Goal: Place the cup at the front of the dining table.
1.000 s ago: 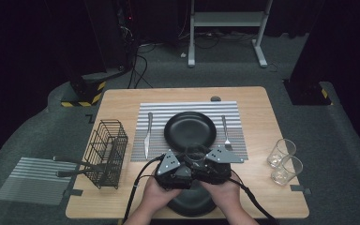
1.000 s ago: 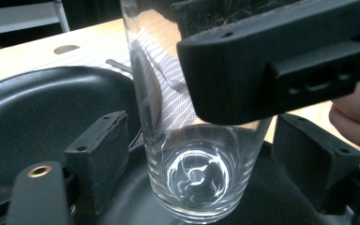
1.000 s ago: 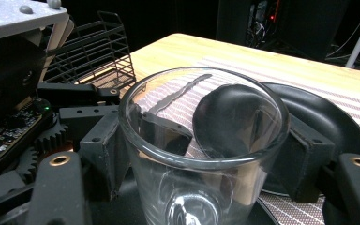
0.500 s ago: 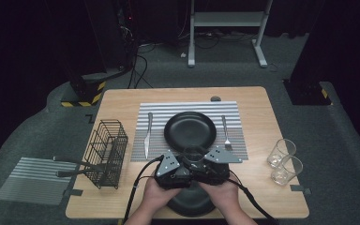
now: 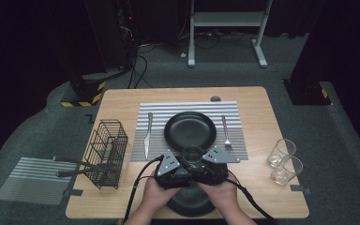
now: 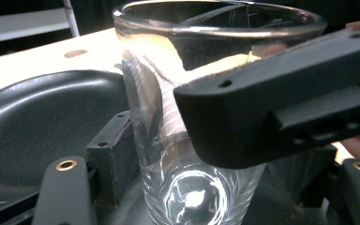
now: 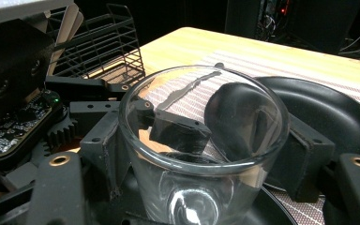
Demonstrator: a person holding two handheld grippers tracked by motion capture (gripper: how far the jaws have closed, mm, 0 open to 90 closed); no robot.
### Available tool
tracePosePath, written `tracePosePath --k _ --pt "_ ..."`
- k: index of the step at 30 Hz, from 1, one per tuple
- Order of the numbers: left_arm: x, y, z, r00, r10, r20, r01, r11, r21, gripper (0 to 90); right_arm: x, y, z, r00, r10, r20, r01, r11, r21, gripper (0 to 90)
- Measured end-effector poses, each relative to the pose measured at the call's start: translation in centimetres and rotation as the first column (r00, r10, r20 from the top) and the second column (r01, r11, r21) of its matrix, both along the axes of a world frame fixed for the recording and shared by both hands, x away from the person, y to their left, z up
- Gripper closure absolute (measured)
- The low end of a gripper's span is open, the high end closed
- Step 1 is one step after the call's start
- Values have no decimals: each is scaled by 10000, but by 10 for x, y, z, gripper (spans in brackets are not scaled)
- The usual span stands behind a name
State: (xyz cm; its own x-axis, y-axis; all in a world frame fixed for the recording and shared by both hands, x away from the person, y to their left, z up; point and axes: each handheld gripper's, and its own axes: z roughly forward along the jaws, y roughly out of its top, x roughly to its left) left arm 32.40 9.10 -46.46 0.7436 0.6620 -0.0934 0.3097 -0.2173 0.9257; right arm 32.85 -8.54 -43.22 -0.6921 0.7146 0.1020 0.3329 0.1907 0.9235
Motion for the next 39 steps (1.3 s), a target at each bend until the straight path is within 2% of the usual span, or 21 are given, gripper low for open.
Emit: tracePosePath --k 1,4,5,9,11,12,14,15,16,17,20,23,24,26,29,31,32,33,35,36,39 --pt "0 0 0 10000 4 -14 -4 10000 26 301 0 -1 0 9999 77 -77 -78 9999 -130 286" --pt "0 0 1 9999 -2 102 0 9997 247 303 0 -1 0 9998 81 -201 -83 9999 -85 285" --pt "-1 -1 1 10000 93 2 -93 9998 185 303 0 -1 0 9995 102 -290 -105 9999 -84 285" --pt "-3 -3 2 9997 199 132 -201 9997 132 304 0 -1 0 9998 111 -145 -111 9999 -19 282" --pt "-3 -3 3 9995 183 239 -188 9995 239 305 -1 -1 0 9999 100 -50 -100 9999 111 280" --pt "-4 -3 3 9995 203 252 -210 9995 251 305 -1 -2 1 9997 174 -153 -173 9998 85 280" --pt "-5 -3 4 9993 269 251 -275 9994 226 305 0 -3 1 9998 199 -43 -197 9994 283 277" --pt "-5 -3 4 9991 289 306 -296 9993 208 305 0 -4 2 9995 312 -101 -311 9994 164 275" --pt "-4 -2 5 9990 191 411 -204 9992 332 305 -1 -4 3 9994 301 -193 -296 9992 266 272" --pt "-5 -2 5 9991 275 321 -280 9995 170 305 -1 -5 3 9993 358 -123 -354 9990 280 267" --pt "-6 -2 5 9988 404 274 -405 9992 40 306 -1 -5 4 9989 467 -39 -466 9982 376 255" --pt "-4 1 5 9979 472 441 -482 9986 222 305 -2 -5 5 9988 479 -80 -475 9979 444 242" --pt "-4 1 5 9977 579 339 -583 9982 110 305 -2 -5 4 9988 465 141 -471 9979 455 241" --pt "-3 4 4 9973 654 320 -660 9977 158 305 -3 -5 5 9987 501 60 -503 9978 424 240" --pt "-2 7 4 9962 817 288 -819 9966 71 305 -5 -6 6 9983 540 222 -547 9979 336 244" --pt "-1 9 4 9955 861 391 -867 9961 158 305 -6 -6 7 9980 557 297 -567 9978 340 246" --pt "0 11 5 9955 768 562 -787 9963 332 305 -7 -7 7 9981 556 267 -564 9979 328 248" --pt "-2 10 4 9944 987 373 -991 9950 89 305 -7 -7 7 9983 526 263 -536 9978 378 249" --pt "-1 13 6 9941 943 539 -964 9947 367 305 -8 -8 8 9982 529 288 -540 9979 367 252" --pt "0 13 6 9933 1029 524 -1043 9943 240 305 -7 -8 8 9981 493 362 -508 9978 418 253" --pt "1 17 6 9925 1007 690 -1036 9938 397 305 -8 -10 9 9980 540 329 -554 9975 445 257"
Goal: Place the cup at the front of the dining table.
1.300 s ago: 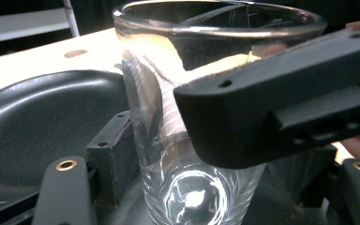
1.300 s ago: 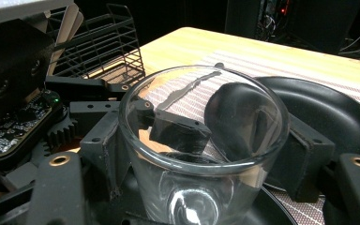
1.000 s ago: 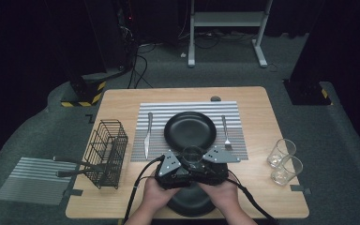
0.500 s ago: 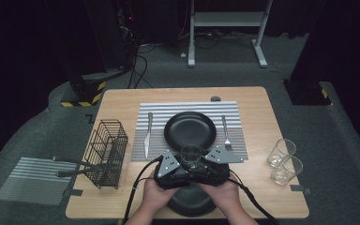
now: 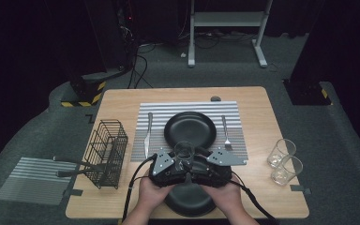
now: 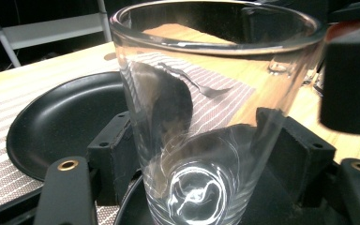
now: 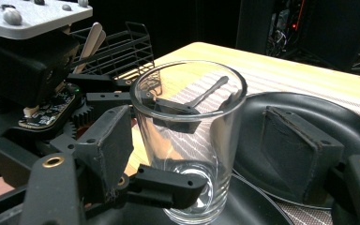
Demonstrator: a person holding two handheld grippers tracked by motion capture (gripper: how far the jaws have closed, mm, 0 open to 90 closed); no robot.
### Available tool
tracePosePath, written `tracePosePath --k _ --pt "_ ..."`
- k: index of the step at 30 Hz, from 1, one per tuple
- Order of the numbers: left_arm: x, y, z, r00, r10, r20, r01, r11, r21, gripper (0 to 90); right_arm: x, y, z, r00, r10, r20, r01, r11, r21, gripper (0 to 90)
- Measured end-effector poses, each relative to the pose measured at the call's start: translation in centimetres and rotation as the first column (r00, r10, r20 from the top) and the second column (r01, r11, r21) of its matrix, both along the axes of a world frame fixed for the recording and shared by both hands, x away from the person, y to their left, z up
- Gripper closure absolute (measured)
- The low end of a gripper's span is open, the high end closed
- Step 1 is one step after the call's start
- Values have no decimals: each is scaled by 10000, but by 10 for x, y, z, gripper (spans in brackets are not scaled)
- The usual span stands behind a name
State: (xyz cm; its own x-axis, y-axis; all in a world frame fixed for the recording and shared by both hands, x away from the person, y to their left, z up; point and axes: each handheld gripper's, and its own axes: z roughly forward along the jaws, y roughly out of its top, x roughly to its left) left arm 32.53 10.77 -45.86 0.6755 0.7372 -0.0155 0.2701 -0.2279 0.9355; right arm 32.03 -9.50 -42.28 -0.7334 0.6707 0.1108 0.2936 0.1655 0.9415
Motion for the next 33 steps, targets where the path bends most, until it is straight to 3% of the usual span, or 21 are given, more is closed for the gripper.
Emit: tracePosePath --k 1,2,4,6,7,9,11,12,13,14,15,17,18,19,20,23,26,28,30,32,33 --pt "-1 -1 -1 9997 183 -131 -185 9997 -186 306 0 0 0 10000 -8 28 8 10000 12 257" --pt "0 1 0 9999 101 -74 -101 9999 -61 306 0 1 0 9999 -74 152 71 9998 182 257" --pt "1 3 0 10000 70 8 -70 10000 50 305 -2 0 1 10000 31 46 -31 10000 -6 259" --pt "-1 3 -1 9994 251 -233 -255 9995 -170 306 -2 0 1 9999 -3 159 2 10000 93 263" --pt "1 5 0 9999 155 0 -155 9999 35 306 -3 -1 2 9999 67 107 -66 10000 -62 264" --pt "-1 6 0 9990 374 -228 -377 9992 -128 306 -3 0 1 9999 64 127 -64 10000 -13 264" --pt "-1 7 0 9991 410 -135 -412 9990 -173 306 -4 0 1 10000 50 61 -51 10000 20 264" --pt "1 10 1 9997 230 51 -231 9995 214 306 -4 -1 1 10000 79 56 -79 10000 -33 265" --pt "0 8 0 9991 401 -104 -403 9991 -165 306 -4 -1 0 9999 34 153 -34 10000 10 265" --pt "-1 10 0 9988 459 -188 -462 9989 -114 306 -4 -2 0 10000 31 80 -31 10000 -72 266" --pt "0 9 0 9985 538 -99 -541 9982 -277 306 -4 -4 -1 10000 50 43 -49 9999 -96 266" --pt "0 13 1 9988 473 -83 -472 9989 82 306 -3 -5 -3 10000 -32 53 32 10000 -88 266" --pt "0 13 1 9983 573 -83 -575 9982 -191 306 -4 -6 -3 9999 -91 -75 90 10000 -25 267" --pt "1 16 2 9991 426 33 -427 9990 105 306 -3 -8 -4 9999 -78 86 79 9999 -132 267" --pt "0 16 2 9986 529 9 -529 9985 -107 306 -3 -8 -6 9998 -196 20 196 9998 66 267" --pt "0 19 3 9981 610 133 -612 9979 191 306 -3 -14 -7 9997 -210 -149 208 9997 -110 269" --pt "-2 21 4 9971 753 148 -755 9971 107 306 -2 -18 -10 9994 -314 -160 311 9993 -201 270" --pt "-3 20 3 9947 1028 101 -1024 9942 -320 306 -2 -21 -13 9990 -397 -228 392 9990 -209 270" --pt "-4 21 3 9941 1077 129 -1073 9938 -294 306 -1 -25 -15 9988 -434 -221 427 9986 -321 270" --pt "-4 25 5 9946 969 369 -977 9951 179 306 -2 -27 -17 9981 -526 -325 516 9981 -327 271" --pt "-4 25 4 9936 1064 377 -1063 9943 -33 306 -1 -29 -19 9981 -559 -272 549 9978 -363 272"
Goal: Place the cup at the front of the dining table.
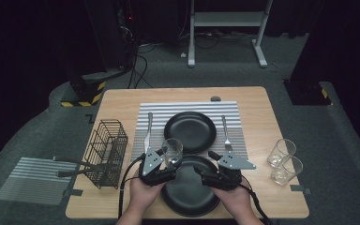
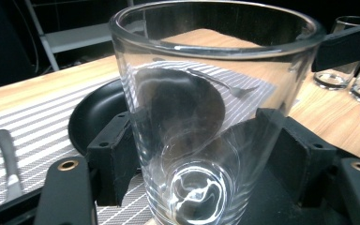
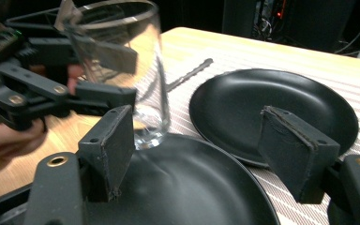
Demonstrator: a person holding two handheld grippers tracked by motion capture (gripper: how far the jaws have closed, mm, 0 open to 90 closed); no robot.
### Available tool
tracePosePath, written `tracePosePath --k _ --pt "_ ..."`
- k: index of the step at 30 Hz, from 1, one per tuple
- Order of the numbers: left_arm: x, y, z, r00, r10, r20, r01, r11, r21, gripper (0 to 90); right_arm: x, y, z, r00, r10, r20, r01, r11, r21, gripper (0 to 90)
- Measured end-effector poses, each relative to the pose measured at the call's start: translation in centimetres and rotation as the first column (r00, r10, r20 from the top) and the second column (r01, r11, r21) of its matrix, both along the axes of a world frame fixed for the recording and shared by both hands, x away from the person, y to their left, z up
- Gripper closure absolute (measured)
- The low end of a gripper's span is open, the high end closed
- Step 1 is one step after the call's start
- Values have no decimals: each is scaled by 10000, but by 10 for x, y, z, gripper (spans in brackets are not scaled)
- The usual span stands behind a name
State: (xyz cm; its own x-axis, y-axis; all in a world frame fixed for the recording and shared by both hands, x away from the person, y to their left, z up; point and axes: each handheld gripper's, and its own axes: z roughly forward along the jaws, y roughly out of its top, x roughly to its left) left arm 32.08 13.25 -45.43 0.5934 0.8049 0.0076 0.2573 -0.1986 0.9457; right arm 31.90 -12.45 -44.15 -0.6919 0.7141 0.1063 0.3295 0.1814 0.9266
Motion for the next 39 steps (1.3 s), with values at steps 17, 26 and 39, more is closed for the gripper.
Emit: tracePosePath --k 17,26,39 --pt "-1 13 -3 9980 617 -111 -619 9979 -185 306 3 -47 -26 9966 -768 -285 737 9925 -978 296" --pt "3 28 -4 9959 900 -94 -901 9959 -90 306 -2 -65 -34 9918 -1236 -329 1196 9873 -1047 314" --pt "6 39 -9 9902 1387 -190 -1389 9903 -93 306 -2 -73 -49 9875 -1524 -410 1462 9812 -1257 334"
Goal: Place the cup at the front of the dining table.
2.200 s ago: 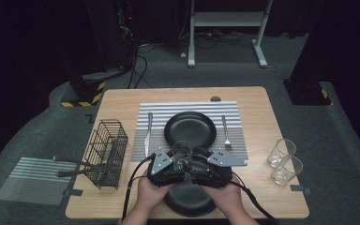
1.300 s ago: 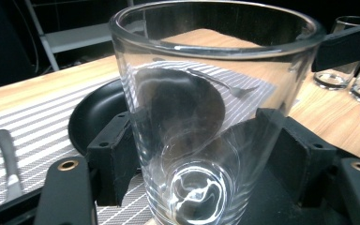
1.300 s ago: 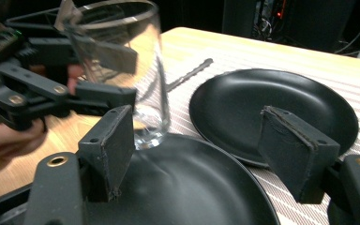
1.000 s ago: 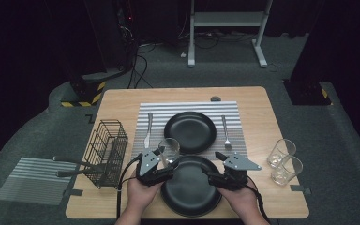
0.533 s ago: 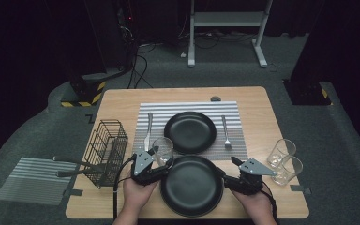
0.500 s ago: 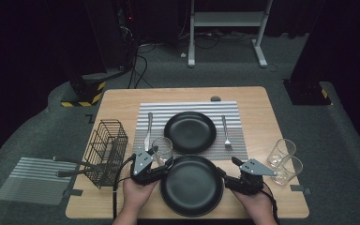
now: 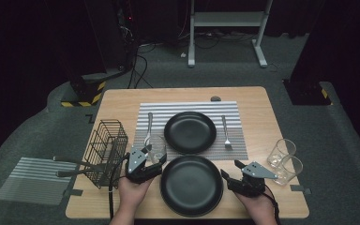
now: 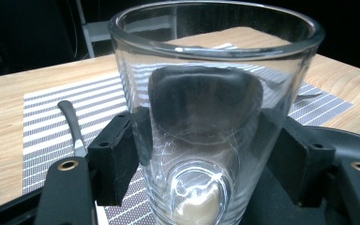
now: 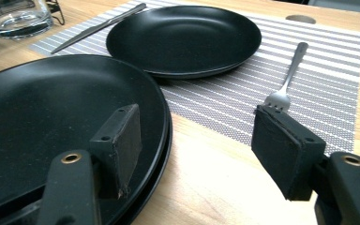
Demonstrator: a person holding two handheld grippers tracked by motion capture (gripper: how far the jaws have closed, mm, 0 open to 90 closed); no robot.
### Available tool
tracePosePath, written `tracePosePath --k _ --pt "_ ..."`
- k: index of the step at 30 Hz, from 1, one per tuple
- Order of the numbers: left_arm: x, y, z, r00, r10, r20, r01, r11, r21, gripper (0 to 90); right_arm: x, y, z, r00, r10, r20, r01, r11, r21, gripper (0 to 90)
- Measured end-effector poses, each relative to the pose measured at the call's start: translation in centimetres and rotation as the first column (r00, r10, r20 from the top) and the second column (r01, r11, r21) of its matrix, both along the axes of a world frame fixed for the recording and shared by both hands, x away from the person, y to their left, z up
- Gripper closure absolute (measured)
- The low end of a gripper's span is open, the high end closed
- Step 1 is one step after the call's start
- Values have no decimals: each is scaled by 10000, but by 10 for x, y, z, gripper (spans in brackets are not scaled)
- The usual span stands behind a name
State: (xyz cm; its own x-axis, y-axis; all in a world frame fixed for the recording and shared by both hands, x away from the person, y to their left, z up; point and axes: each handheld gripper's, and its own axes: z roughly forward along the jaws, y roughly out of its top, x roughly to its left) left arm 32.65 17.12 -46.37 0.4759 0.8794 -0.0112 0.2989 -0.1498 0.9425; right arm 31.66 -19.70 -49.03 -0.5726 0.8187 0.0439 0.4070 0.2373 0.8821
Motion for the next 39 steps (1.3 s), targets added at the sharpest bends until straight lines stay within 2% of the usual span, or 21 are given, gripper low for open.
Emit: tracePosePath --k 2,6,9,10,11,12,13,19,22,26,27,31,33,34,39 --pt "0 0 -2 9999 85 -70 -86 9999 -136 306 1 0 -1 10000 -19 30 20 10000 -50 338" --pt "0 2 -4 9998 146 -128 -145 9999 46 306 3 -2 -3 9999 -114 83 116 9996 -243 355" --pt "0 1 -5 9990 386 -215 -387 9992 -50 306 6 -5 -4 9996 -280 3 280 9992 -279 366" --pt "2 3 -5 9995 303 -110 -300 9992 260 306 6 -6 -5 9993 -363 -34 361 9989 -289 367" --pt "2 2 -5 9989 434 -148 -432 9990 147 306 7 -7 -5 9993 -360 -22 359 9991 -237 367" --pt "3 3 -4 9991 416 -91 -413 9986 325 306 8 -8 -5 9994 -346 -7 346 9991 -237 367" --pt "4 3 -4 9983 558 -162 -554 9982 229 306 8 -8 -4 9993 -365 -22 365 9991 -201 368" --pt "15 8 -3 9959 809 -417 -799 9965 242 306 8 -9 -3 9998 -216 5 217 9996 -161 370" --pt "21 7 -2 9942 934 -528 -929 9956 110 306 9 -8 -4 9999 -121 -13 121 9998 -171 371" --pt "27 4 -3 9917 1080 -692 -1068 9941 200 306 9 -7 -4 10000 -54 -38 54 9999 -107 374" --pt "28 3 -4 9914 1095 -720 -1080 9939 243 306 9 -8 -4 10000 46 -49 -47 9997 -238 374" --pt "35 0 -7 9890 1191 -880 -1167 9927 319 306 8 -8 -4 9999 -103 -39 104 9999 55 375" --pt "38 -1 -8 9872 1225 -1019 -1214 9925 164 307 9 -9 -3 10000 -75 -19 75 10000 30 375" --pt "39 0 -9 9873 1185 -1059 -1155 9927 340 307 8 -9 -3 9999 -133 -71 134 9998 126 376" --pt "46 -5 -13 9836 1338 -1213 -1297 9907 411 307 9 -11 -3 9998 -166 -111 169 9996 242 377"
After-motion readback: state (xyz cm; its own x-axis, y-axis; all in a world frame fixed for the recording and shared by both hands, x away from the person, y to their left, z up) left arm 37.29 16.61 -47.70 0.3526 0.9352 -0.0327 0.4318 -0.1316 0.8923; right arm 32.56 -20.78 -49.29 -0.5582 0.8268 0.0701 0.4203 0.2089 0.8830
